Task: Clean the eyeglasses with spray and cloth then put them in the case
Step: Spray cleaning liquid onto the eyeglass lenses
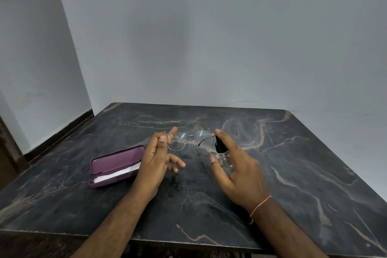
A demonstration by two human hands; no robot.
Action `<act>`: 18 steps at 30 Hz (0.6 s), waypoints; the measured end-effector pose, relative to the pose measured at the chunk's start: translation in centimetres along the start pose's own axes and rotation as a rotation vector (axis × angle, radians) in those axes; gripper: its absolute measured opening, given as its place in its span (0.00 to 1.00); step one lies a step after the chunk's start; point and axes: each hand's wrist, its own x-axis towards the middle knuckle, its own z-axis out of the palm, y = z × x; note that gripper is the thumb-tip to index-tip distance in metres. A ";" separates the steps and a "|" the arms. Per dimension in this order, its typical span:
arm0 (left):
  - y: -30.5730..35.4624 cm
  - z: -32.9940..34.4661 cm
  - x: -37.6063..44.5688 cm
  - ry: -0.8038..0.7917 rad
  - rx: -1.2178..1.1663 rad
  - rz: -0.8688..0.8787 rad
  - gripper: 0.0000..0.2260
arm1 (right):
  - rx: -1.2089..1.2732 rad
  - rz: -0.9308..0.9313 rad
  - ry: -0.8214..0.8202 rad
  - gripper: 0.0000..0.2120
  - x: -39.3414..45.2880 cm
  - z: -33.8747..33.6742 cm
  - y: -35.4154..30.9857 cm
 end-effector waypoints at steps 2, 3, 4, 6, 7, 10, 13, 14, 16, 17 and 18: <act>0.0 0.0 0.0 0.005 0.004 -0.002 0.17 | 0.009 -0.032 0.017 0.32 0.0 -0.1 -0.1; 0.1 0.1 0.0 0.007 0.007 -0.004 0.16 | 0.006 -0.052 0.025 0.32 0.0 -0.1 -0.2; 0.1 0.2 0.0 0.007 0.010 -0.003 0.16 | -0.001 -0.077 0.033 0.32 0.0 -0.1 -0.3; 0.2 0.5 -0.1 -0.003 0.020 0.005 0.16 | -0.019 -0.130 0.031 0.32 -0.1 0.2 -0.6; 0.2 0.6 -0.2 -0.010 0.030 0.011 0.16 | -0.024 -0.148 0.014 0.33 -0.2 0.4 -0.8; -0.1 0.9 -0.2 -0.026 0.067 0.033 0.16 | -0.040 -0.178 -0.038 0.33 -0.5 1.0 -1.6; -0.4 0.8 -0.2 -0.026 0.095 0.049 0.16 | -0.017 -0.166 -0.048 0.33 -0.4 1.1 -1.7; -0.5 0.8 -0.2 -0.032 0.106 0.054 0.16 | 0.004 -0.153 -0.042 0.33 -0.4 1.1 -1.7; -0.6 0.8 -0.2 -0.043 0.127 0.065 0.15 | 0.041 -0.132 -0.019 0.33 -0.3 1.1 -1.6; -0.6 0.9 -0.2 -0.048 0.137 0.069 0.15 | 0.053 -0.127 -0.004 0.32 -0.2 1.0 -1.6; -0.6 0.9 -0.1 -0.052 0.146 0.069 0.15 | 0.065 -0.122 0.009 0.32 -0.2 1.0 -1.6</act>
